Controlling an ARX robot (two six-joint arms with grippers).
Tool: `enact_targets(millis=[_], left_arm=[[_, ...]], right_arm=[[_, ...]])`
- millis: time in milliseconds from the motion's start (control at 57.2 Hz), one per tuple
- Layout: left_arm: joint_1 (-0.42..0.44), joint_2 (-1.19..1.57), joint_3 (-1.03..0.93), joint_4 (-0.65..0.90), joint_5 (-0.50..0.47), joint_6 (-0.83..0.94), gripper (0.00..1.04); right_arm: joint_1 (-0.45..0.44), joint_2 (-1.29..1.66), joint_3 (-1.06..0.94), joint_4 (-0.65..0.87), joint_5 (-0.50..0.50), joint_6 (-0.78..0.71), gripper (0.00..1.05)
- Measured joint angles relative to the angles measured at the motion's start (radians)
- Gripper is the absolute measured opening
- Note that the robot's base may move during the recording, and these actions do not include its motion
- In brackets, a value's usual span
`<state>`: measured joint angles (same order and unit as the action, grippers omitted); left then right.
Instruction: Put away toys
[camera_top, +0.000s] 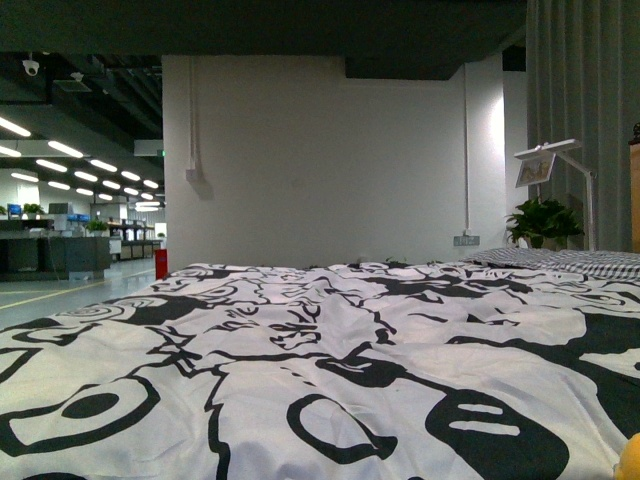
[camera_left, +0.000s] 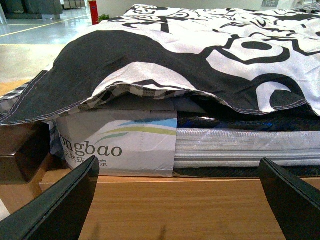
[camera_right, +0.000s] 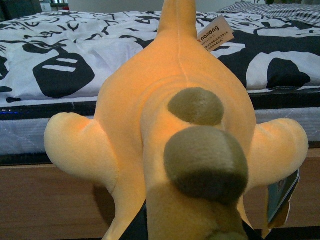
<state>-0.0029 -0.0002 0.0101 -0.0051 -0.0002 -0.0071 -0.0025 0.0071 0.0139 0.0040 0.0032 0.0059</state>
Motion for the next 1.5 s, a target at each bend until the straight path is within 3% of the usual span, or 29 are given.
enact_targets(millis=[1503], left_arm=[[0.001,0.001,0.0,0.0,0.0,0.0,0.98]], right_arm=[[0.003,-0.002,0.0,-0.01,-0.003,0.0,0.07]])
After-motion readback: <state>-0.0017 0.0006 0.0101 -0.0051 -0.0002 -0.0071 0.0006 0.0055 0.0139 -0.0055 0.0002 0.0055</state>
